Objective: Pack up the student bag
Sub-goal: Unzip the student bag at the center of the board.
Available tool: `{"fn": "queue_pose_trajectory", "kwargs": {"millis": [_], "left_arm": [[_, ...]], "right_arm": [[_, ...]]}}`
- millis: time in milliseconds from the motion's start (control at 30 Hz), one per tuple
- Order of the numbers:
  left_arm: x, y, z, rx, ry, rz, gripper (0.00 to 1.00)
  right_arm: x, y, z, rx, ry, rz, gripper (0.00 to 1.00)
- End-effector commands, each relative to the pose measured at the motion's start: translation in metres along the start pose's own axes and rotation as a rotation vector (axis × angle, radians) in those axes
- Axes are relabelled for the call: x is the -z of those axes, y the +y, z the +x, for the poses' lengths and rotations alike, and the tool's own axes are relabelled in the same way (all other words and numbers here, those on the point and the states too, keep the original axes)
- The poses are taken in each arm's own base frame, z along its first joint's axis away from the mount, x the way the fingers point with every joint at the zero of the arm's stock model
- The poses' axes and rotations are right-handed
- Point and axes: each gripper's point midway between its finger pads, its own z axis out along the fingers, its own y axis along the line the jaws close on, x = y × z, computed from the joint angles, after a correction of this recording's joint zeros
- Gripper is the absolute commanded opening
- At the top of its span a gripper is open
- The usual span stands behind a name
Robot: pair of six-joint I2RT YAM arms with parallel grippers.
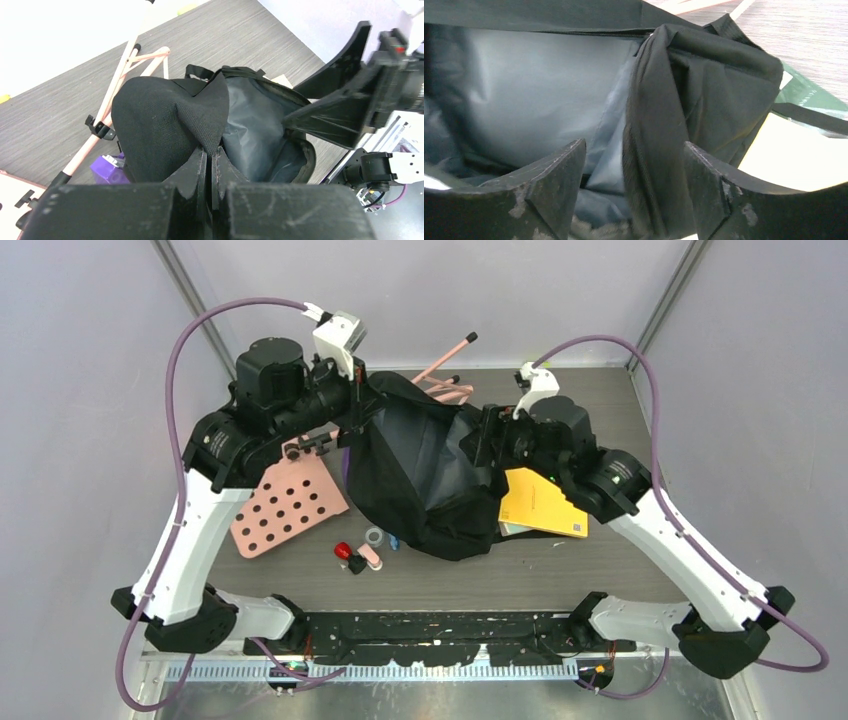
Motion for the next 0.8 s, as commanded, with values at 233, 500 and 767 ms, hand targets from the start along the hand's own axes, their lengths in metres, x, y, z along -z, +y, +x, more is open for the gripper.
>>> {"fn": "queue_pose_trajectory", "kwargs": {"millis": [233,500,767], "left_arm": [[0.046,0.026,-0.071,-0.142,-0.202,-0.18,0.0],[0.043,0.042,-0.057,-0.174,-0.179,-0.256,0.0],[0.041,0.065,-0.046,-0.159,-0.181,-0.349,0.0]], "right_arm": [[0.002,-0.058,-0.014,0.047,-0.094,0.321,0.04],[-0.041,-0.117,0.056,-0.07,0.053,0.419,0.0],[-0.074,-0.141,0.087,-0.177,0.148,0.426,0.0]]}}
